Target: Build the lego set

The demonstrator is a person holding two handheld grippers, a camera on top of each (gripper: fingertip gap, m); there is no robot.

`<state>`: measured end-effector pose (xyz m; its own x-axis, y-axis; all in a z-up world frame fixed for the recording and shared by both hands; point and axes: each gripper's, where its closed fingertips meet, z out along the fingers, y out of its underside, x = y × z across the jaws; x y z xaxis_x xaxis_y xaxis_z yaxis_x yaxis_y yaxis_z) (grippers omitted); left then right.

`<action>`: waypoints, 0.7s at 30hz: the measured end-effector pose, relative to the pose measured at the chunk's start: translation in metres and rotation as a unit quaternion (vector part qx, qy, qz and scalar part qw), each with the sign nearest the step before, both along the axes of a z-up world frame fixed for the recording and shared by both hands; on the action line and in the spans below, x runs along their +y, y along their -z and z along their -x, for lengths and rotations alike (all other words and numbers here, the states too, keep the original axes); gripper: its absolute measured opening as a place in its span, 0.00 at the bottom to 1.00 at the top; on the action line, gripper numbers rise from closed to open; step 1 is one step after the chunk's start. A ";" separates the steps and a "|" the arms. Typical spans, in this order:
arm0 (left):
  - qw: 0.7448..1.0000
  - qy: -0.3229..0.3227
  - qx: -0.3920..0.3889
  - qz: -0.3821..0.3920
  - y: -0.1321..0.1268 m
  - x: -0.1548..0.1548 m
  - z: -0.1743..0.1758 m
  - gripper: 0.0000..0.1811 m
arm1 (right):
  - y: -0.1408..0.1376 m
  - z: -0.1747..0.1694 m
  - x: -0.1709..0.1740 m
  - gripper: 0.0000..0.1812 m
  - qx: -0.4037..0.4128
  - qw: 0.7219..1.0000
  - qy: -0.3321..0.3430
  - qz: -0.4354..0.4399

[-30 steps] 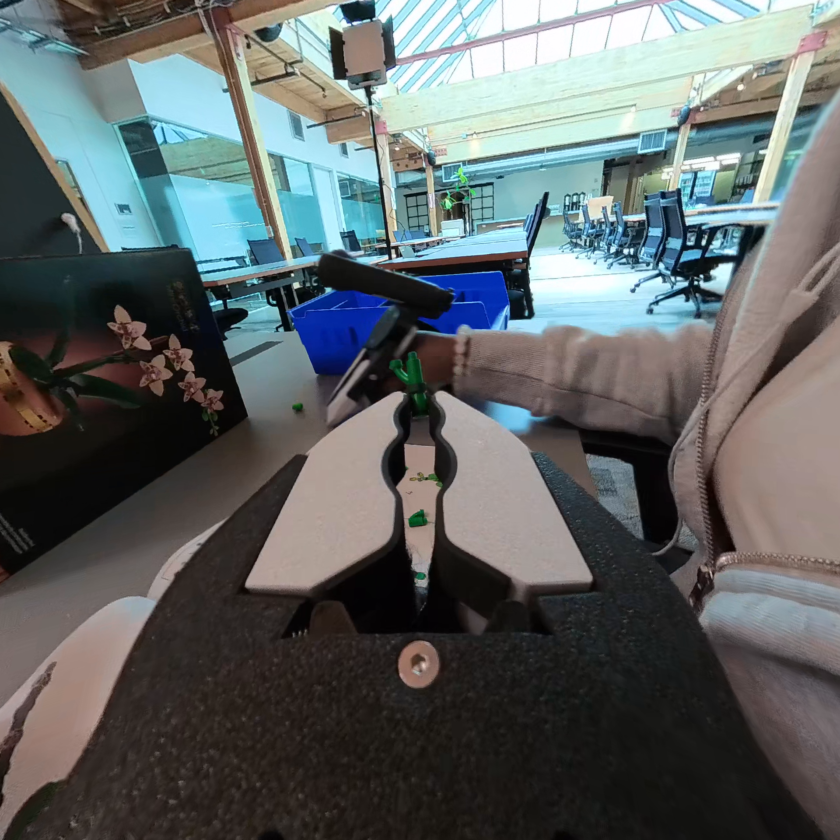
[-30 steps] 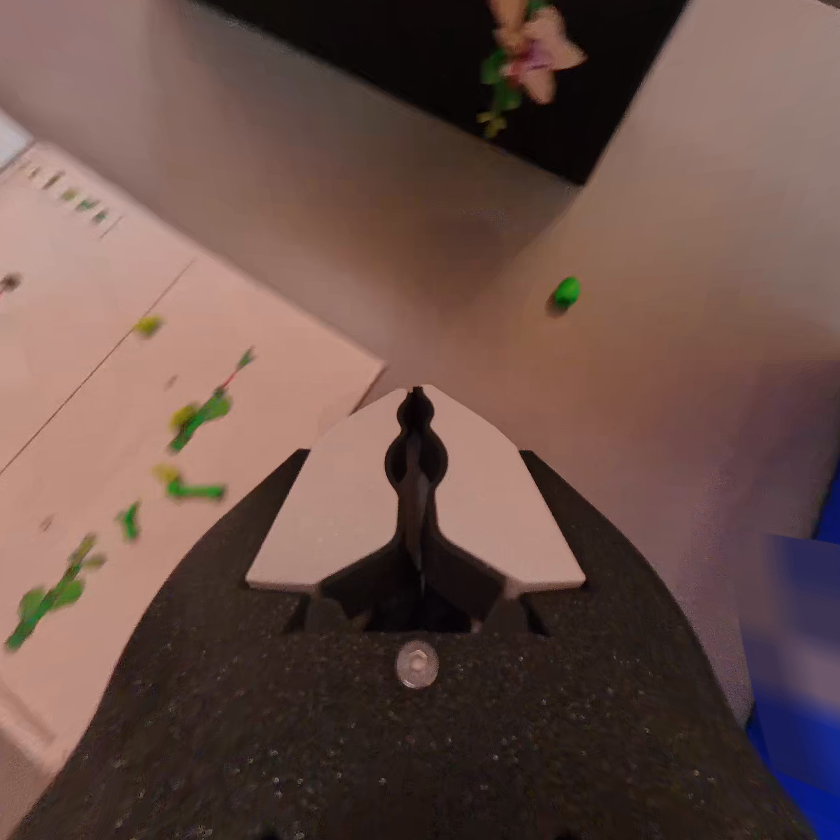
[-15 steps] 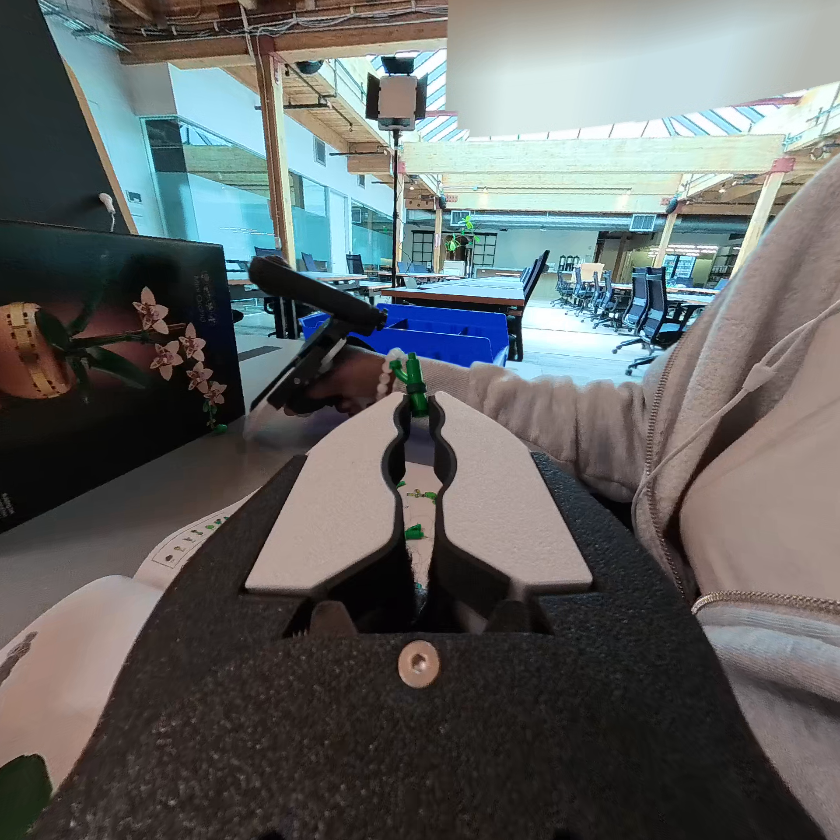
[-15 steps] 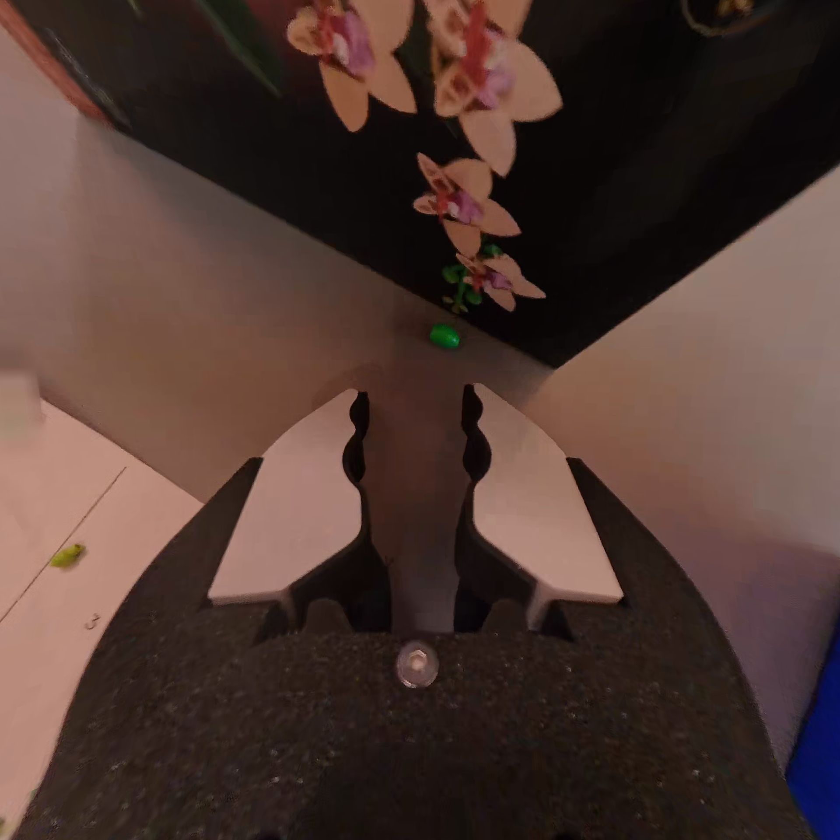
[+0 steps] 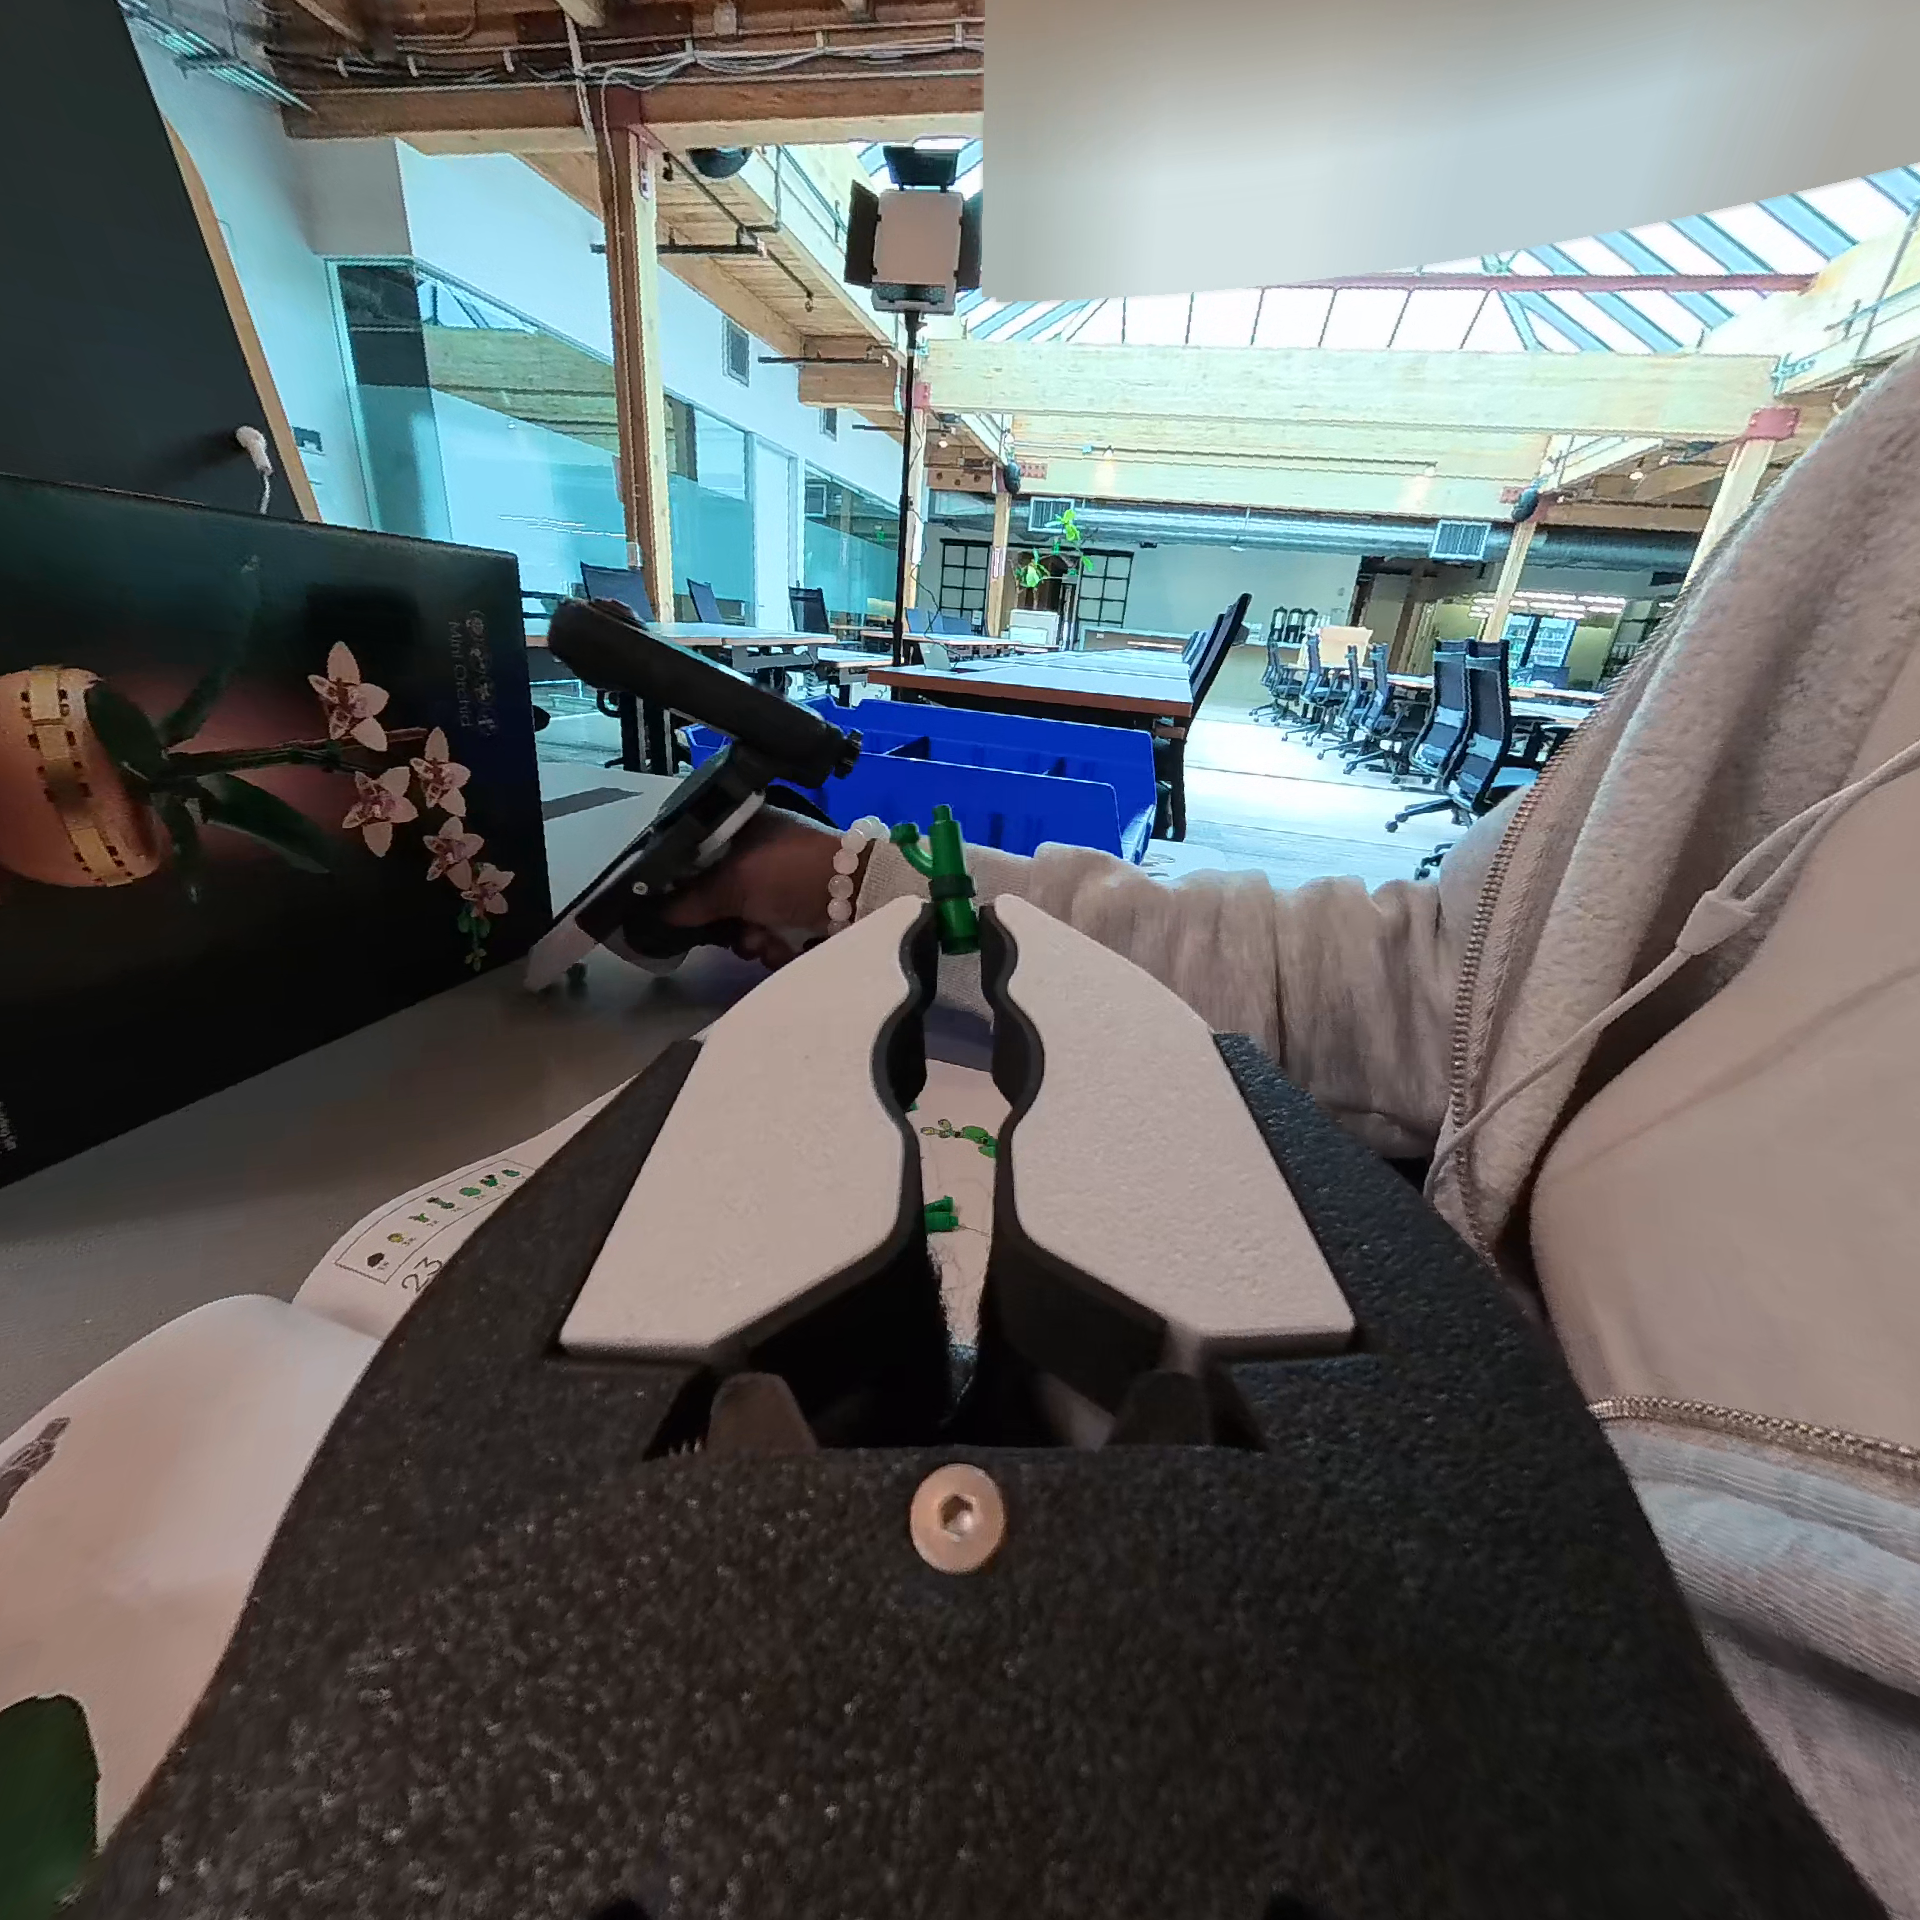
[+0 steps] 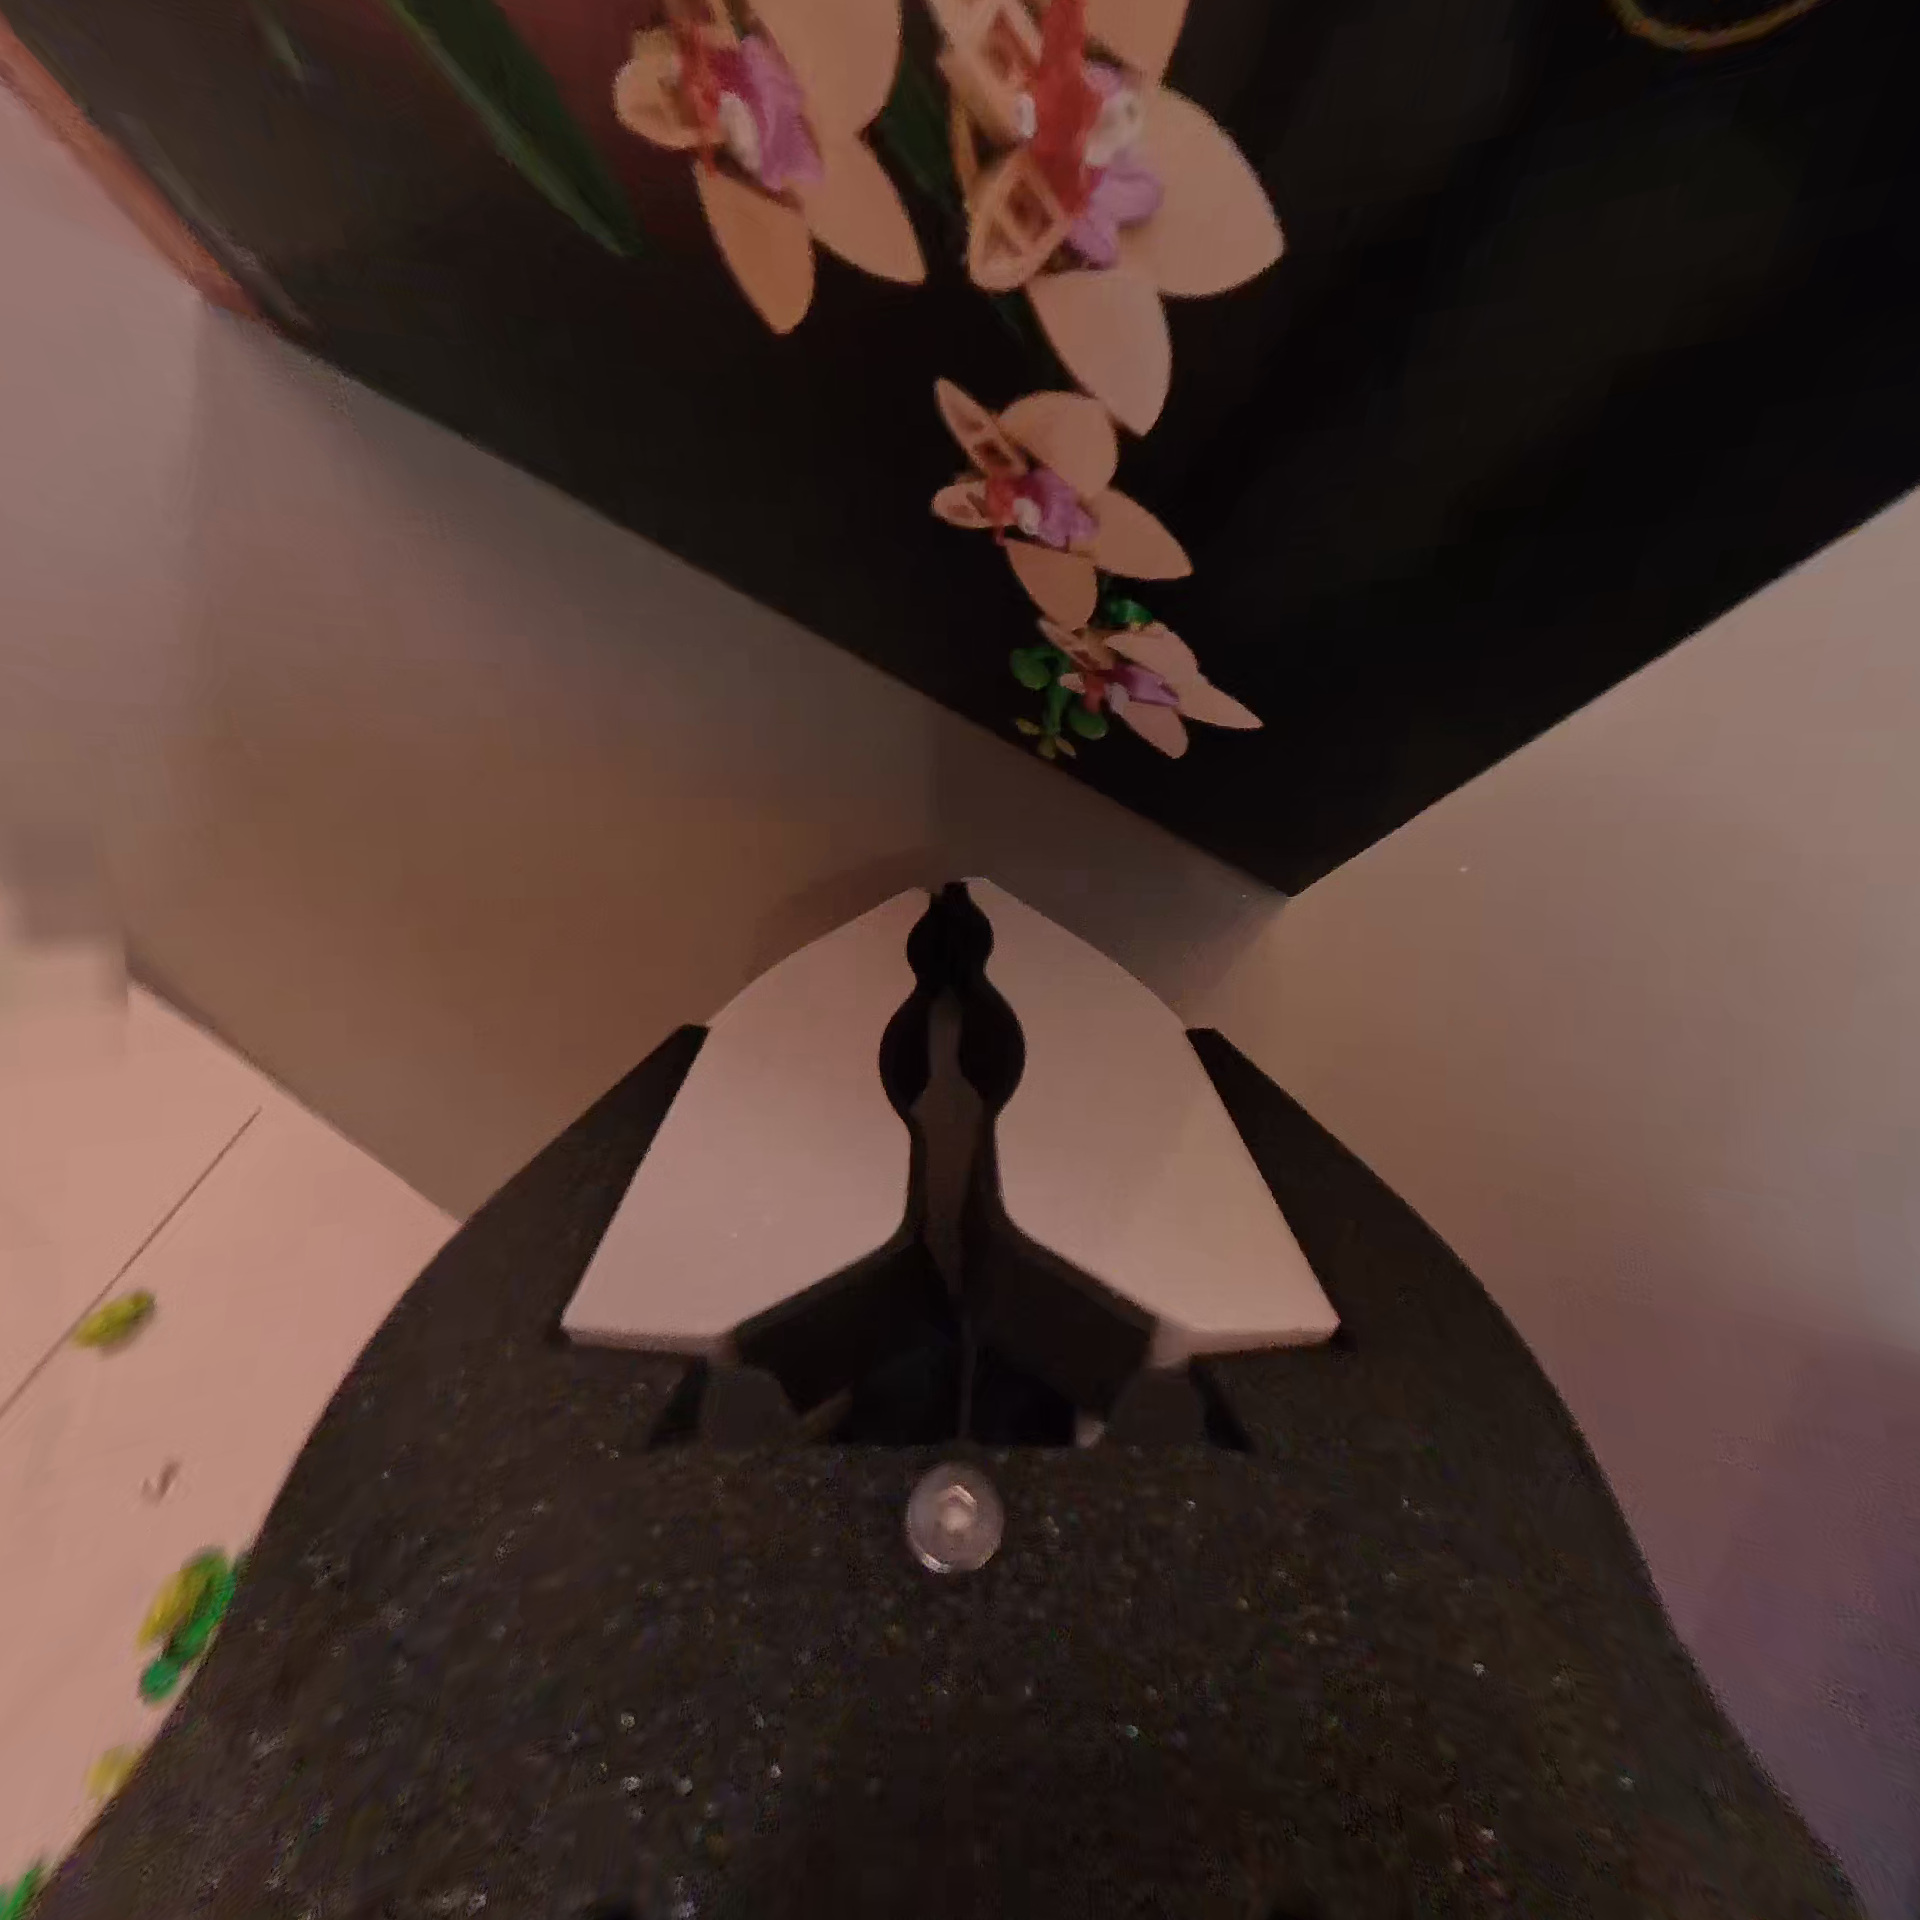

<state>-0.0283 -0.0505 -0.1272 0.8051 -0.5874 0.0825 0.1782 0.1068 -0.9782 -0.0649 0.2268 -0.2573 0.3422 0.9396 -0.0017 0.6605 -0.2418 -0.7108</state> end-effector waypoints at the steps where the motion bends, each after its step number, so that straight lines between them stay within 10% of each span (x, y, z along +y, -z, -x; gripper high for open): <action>1: 1.000 -0.002 0.001 0.001 0.000 0.000 0.001 0.03 | 0.000 -0.002 -0.006 0.00 -0.001 1.000 -0.026 0.009; 8: 1.000 -0.017 0.001 0.002 0.000 0.001 0.007 0.04 | -0.024 -0.037 -0.041 0.00 0.056 0.988 -0.141 0.012; 14: 1.000 -0.018 0.013 0.010 0.004 0.004 0.005 0.04 | -0.031 -0.068 -0.007 0.17 -0.001 0.996 -0.049 -0.076; 21: 1.000 -0.022 0.014 0.012 0.005 0.004 0.007 0.04 | -0.002 -0.066 -0.002 0.16 -0.012 0.993 0.049 0.108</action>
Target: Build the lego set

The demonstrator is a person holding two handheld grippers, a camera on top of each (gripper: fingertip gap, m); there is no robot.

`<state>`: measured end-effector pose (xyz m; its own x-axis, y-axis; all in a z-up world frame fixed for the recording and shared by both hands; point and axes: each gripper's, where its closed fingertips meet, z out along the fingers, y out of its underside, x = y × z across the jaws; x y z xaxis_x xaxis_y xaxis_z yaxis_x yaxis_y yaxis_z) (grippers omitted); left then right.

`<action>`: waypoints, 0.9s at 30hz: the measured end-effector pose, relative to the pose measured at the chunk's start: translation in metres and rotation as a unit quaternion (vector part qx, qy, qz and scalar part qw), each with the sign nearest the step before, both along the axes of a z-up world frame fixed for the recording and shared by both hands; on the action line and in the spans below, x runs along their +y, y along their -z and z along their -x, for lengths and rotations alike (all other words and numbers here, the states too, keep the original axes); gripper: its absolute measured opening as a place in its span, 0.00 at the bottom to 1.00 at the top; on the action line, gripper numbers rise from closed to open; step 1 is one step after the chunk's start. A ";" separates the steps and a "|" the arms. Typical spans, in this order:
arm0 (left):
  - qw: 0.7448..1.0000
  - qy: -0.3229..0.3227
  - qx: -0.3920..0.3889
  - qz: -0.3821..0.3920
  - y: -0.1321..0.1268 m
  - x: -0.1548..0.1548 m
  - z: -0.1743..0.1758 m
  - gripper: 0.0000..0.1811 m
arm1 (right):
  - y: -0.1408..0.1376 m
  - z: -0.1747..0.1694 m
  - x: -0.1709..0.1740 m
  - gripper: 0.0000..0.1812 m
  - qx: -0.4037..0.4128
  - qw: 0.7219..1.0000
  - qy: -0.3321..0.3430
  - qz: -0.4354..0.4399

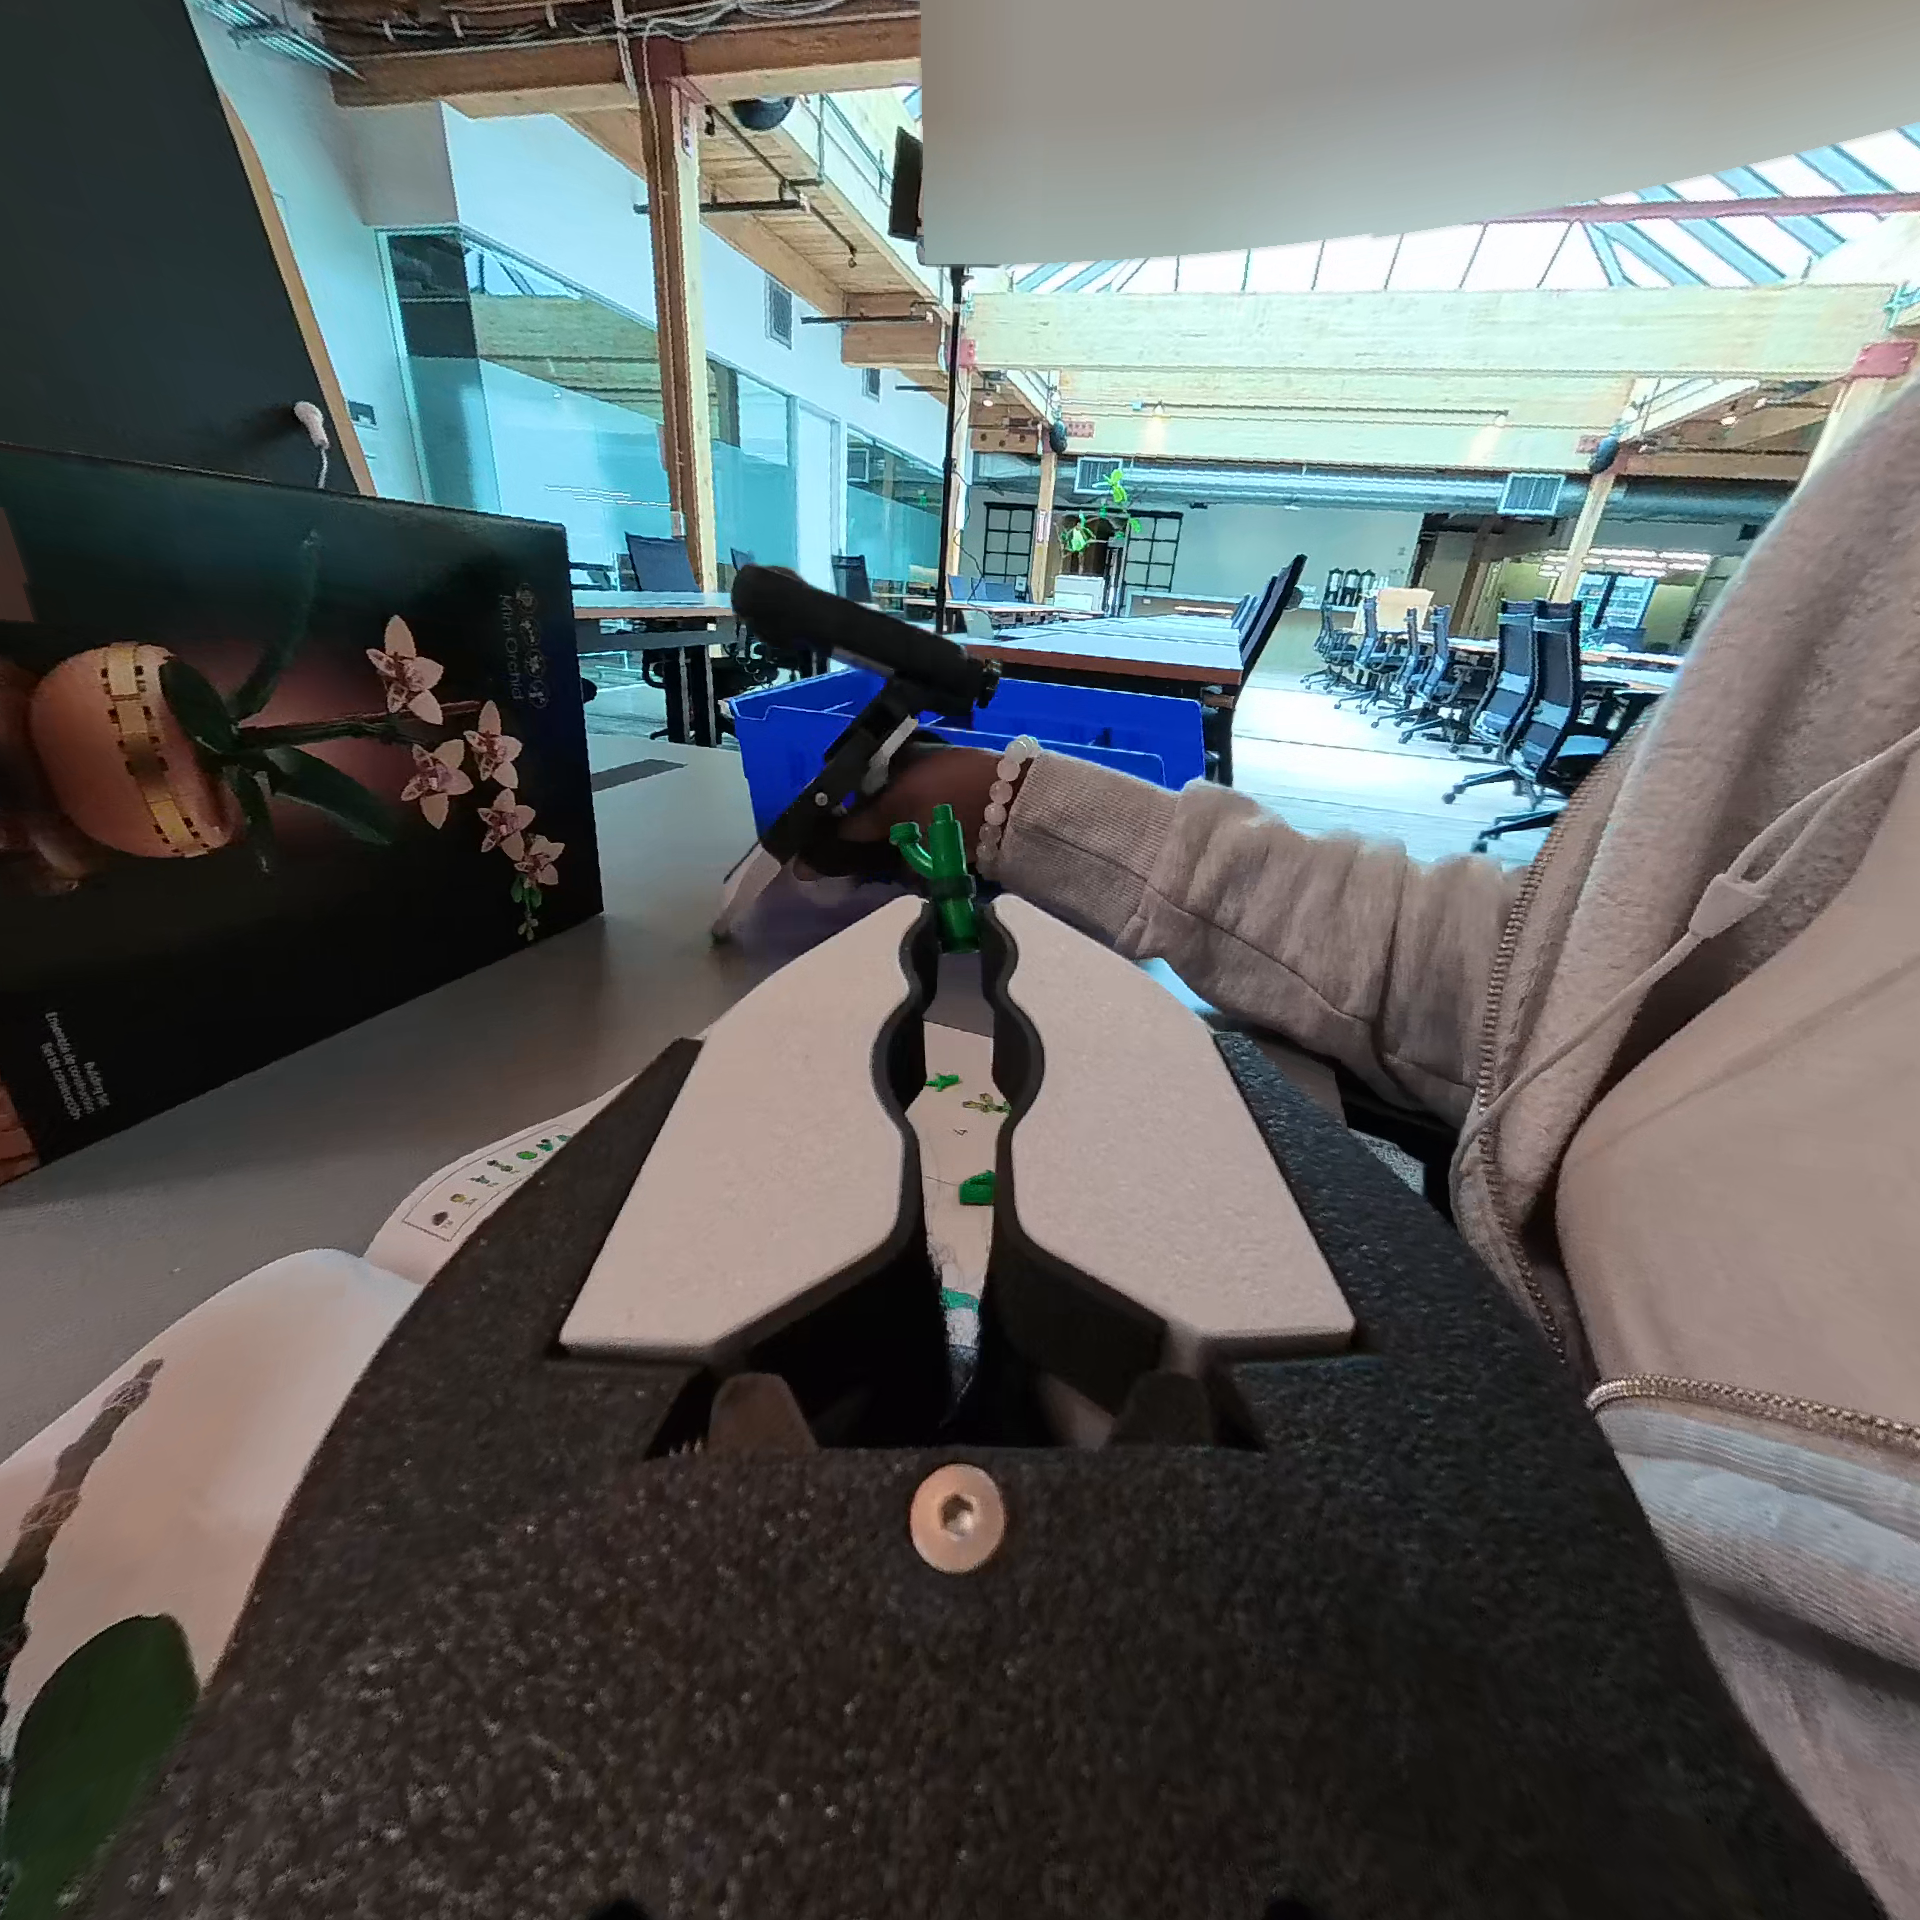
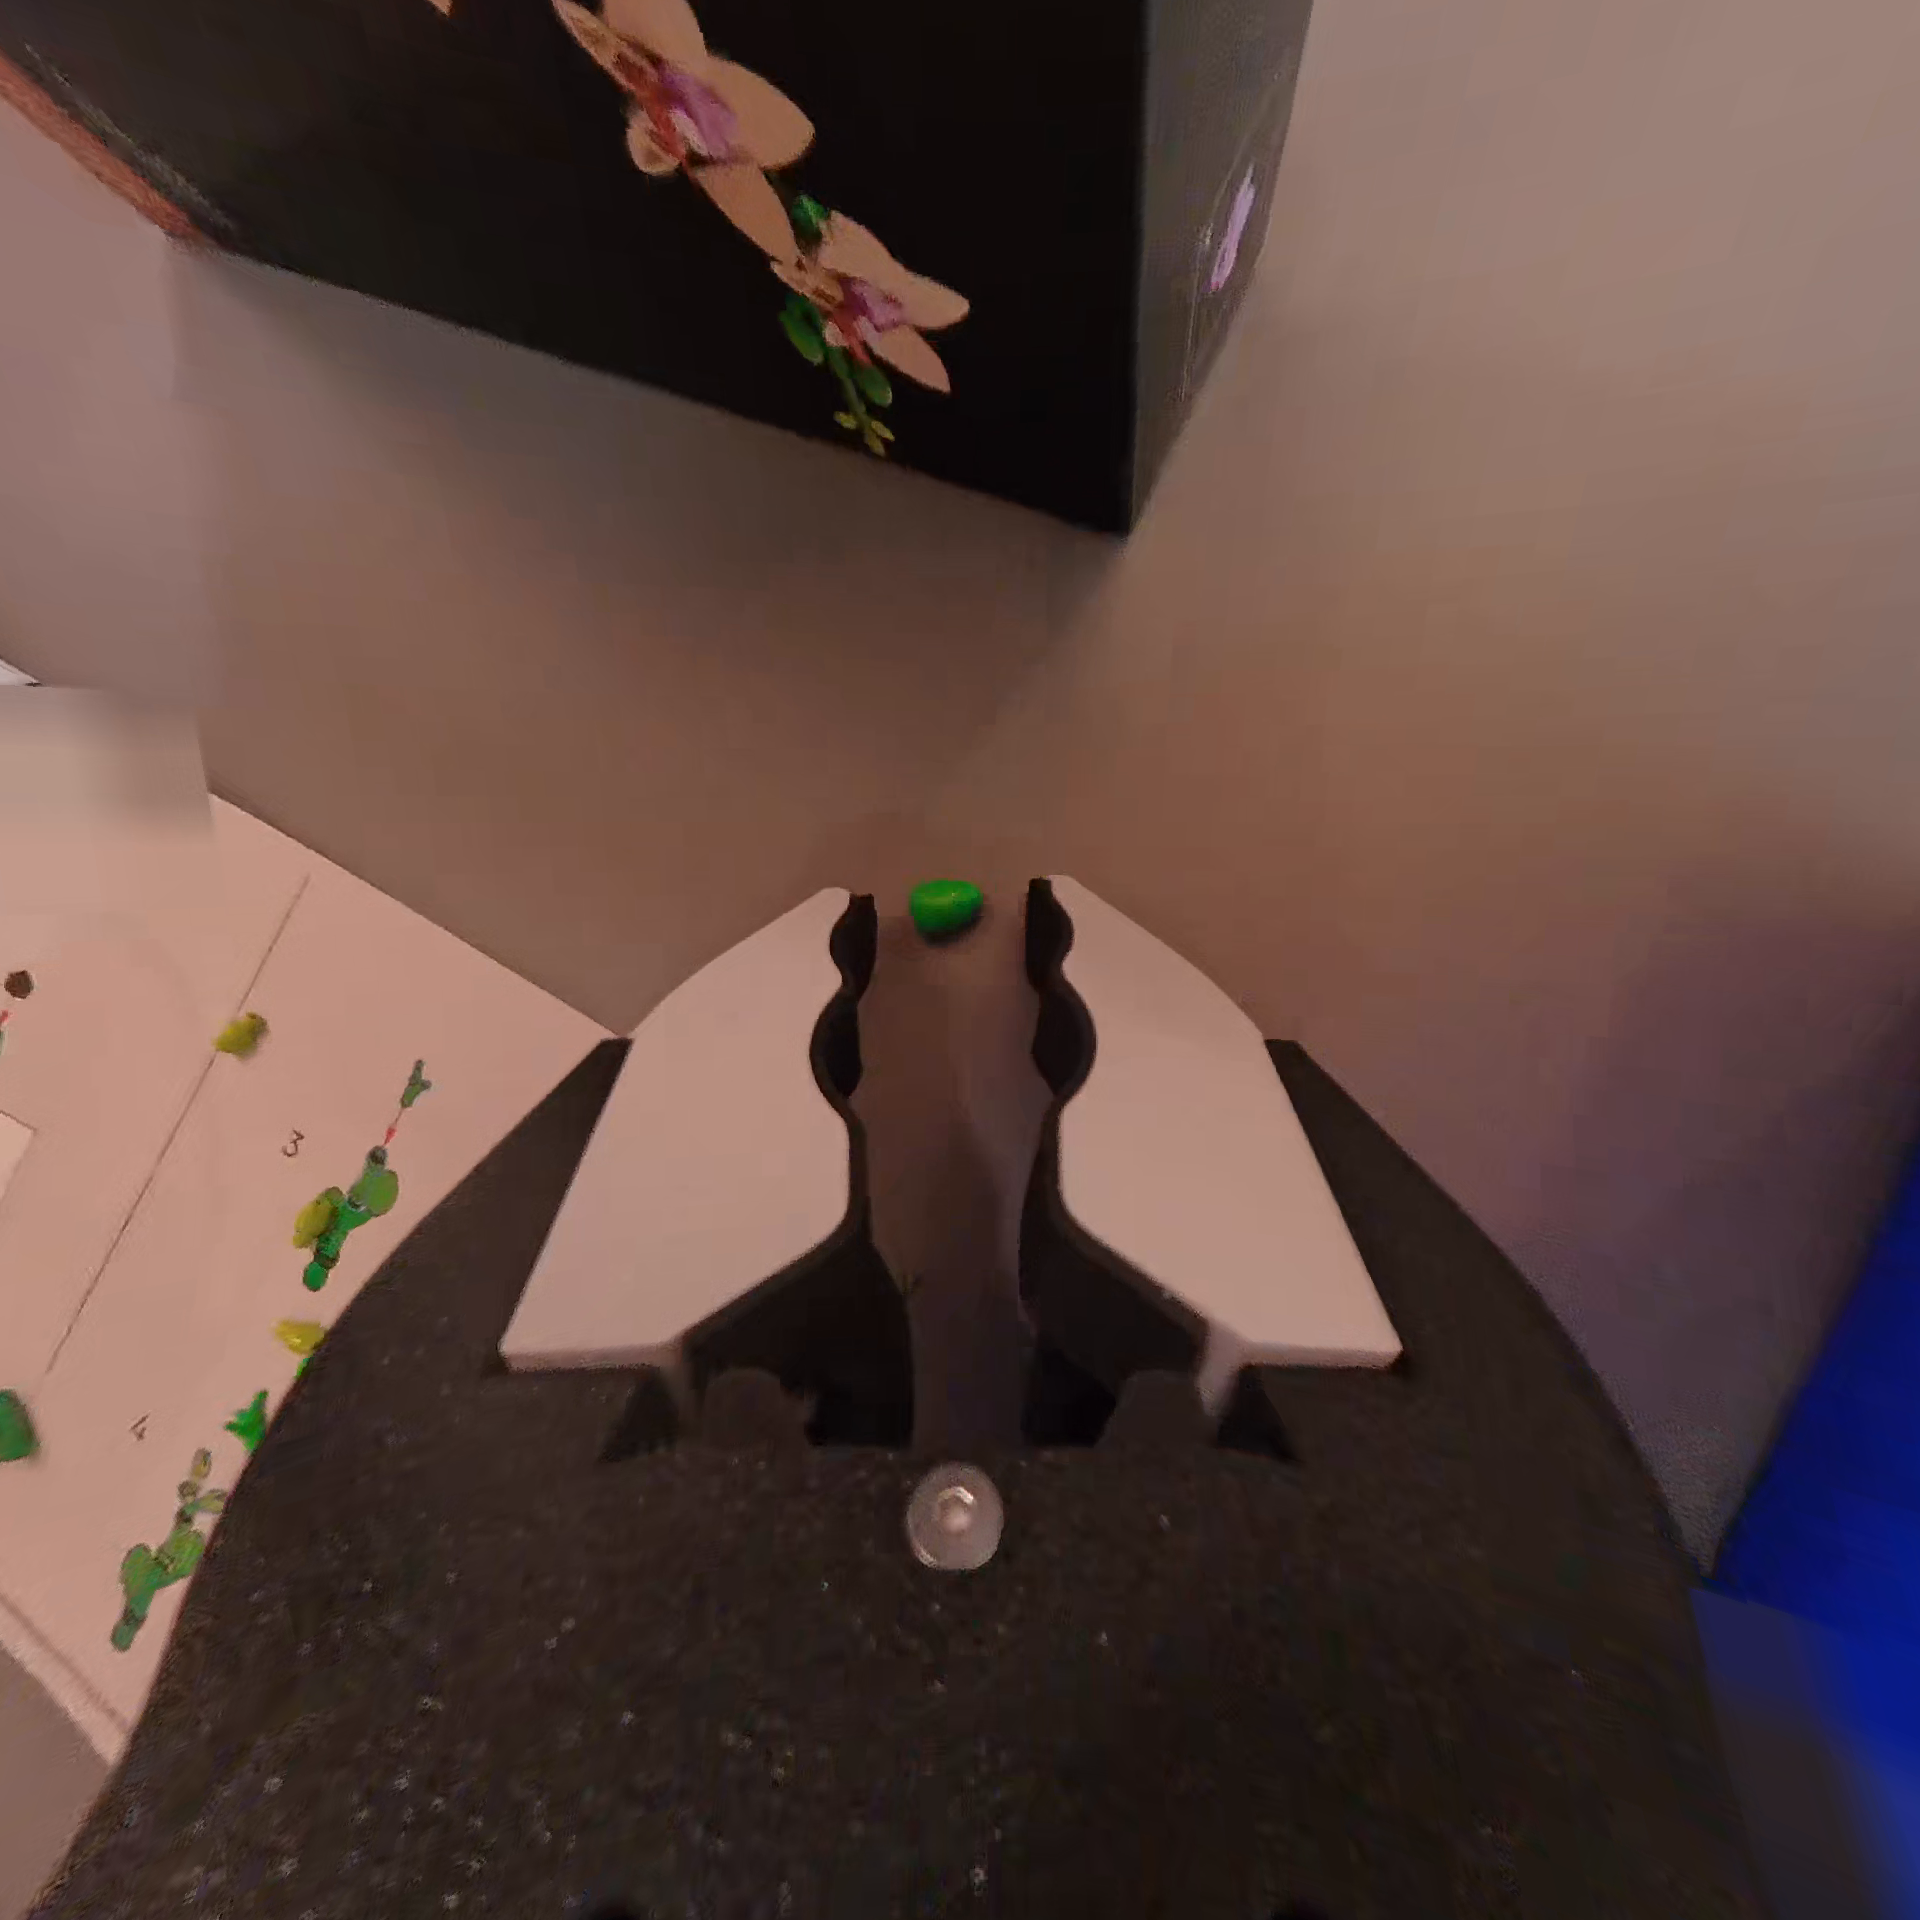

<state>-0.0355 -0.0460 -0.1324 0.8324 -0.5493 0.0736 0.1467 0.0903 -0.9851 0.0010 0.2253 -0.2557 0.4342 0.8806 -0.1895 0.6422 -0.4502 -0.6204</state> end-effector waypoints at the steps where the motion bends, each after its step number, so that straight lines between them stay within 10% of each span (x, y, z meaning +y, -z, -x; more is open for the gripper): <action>1: 1.000 0.000 -0.002 0.000 0.000 0.000 0.001 0.04 | 0.000 0.001 0.000 0.14 0.004 1.000 0.000 -0.005; 9: 1.000 -0.005 0.005 0.006 0.002 0.001 0.001 0.04 | -0.008 0.000 -0.013 0.00 0.015 0.995 -0.069 -0.072; 15: 1.000 -0.002 0.001 0.007 0.002 0.002 0.000 0.03 | -0.055 -0.074 0.009 0.16 -0.098 0.971 0.101 -0.192; 19: 1.000 0.010 -0.001 0.008 0.002 0.001 -0.004 0.03 | -0.056 -0.097 0.006 0.11 -0.198 0.957 0.110 -0.181; 24: 1.000 0.001 0.001 0.003 0.001 -0.001 0.000 0.04 | -0.126 -0.124 0.010 0.06 -0.228 0.914 0.114 -0.316; 27: 1.000 0.010 -0.017 0.001 -0.002 -0.003 0.000 0.04 | -0.122 -0.100 -0.020 0.08 -0.138 0.950 0.055 -0.275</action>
<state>-0.0357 -0.0485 -0.1309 0.8185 -0.5650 0.1037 0.1824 0.0845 -0.9796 0.1011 0.2058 -0.1341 0.4963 0.7594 0.4208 0.7824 -0.1811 -0.5959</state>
